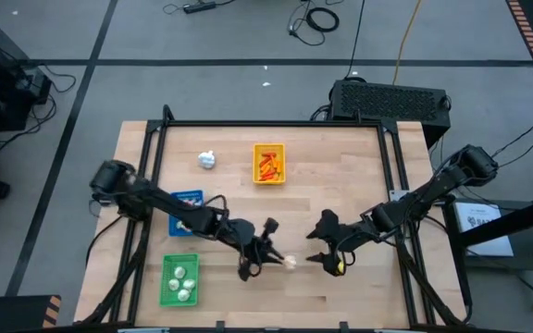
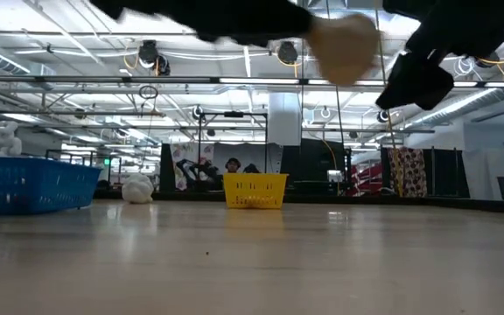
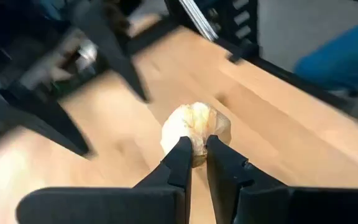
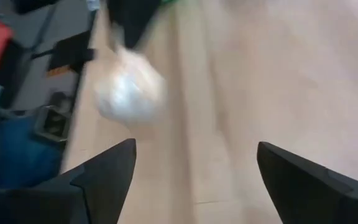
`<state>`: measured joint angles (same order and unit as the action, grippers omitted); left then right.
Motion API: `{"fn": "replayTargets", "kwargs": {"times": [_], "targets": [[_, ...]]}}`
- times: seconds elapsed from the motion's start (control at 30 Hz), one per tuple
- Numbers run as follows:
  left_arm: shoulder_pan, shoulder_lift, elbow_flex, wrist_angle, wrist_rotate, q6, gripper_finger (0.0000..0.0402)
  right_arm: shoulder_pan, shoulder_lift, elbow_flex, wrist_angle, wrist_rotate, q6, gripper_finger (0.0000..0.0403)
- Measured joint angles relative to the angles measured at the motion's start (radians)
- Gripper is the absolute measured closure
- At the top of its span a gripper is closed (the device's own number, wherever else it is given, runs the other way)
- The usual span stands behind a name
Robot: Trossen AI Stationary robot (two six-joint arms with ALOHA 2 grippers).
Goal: Sort produce into baskets
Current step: Put the garlic into the green bin
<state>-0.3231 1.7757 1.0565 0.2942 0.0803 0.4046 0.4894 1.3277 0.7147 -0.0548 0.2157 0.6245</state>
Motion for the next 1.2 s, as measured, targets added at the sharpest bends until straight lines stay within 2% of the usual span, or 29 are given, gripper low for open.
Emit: {"fn": "replayTargets", "kwargs": {"times": [0.07, 0.27, 0.53, 0.67, 0.83, 1.03, 1.2], "targets": [[-0.018, -0.067, 0.000, -0.159, -0.001, -0.081, 0.0366, -0.002, 0.000, 0.000, -0.007, 0.030, -0.030, 0.0078], [-0.106, -0.248, 0.000, -0.668, -0.031, -0.425, 0.0366, -0.026, 0.000, 0.000, 0.047, 0.029, -0.099, 0.0078], [-0.338, -0.409, 0.000, -1.080, -0.115, -1.001, 0.0366, -0.046, 0.008, 0.000, 0.071, 0.029, -0.177, 0.0078], [-0.456, -0.427, 0.000, -1.161, -0.153, -1.230, 0.0366, -0.052, 0.013, 0.000, 0.082, 0.026, -0.208, 0.0078], [-0.545, -0.427, 0.000, -1.233, -0.190, -1.372, 0.0366, -0.052, 0.013, 0.000, 0.089, 0.026, -0.221, 0.0078], [-0.586, -0.427, 0.000, -1.276, -0.332, -1.420, 0.0366, -0.050, 0.013, 0.000, 0.090, 0.023, -0.190, 0.0078], [-0.588, -0.426, 0.000, -1.283, -0.301, -1.442, 0.0365, -0.050, 0.013, 0.000, 0.089, 0.016, -0.144, 0.0078]]}}
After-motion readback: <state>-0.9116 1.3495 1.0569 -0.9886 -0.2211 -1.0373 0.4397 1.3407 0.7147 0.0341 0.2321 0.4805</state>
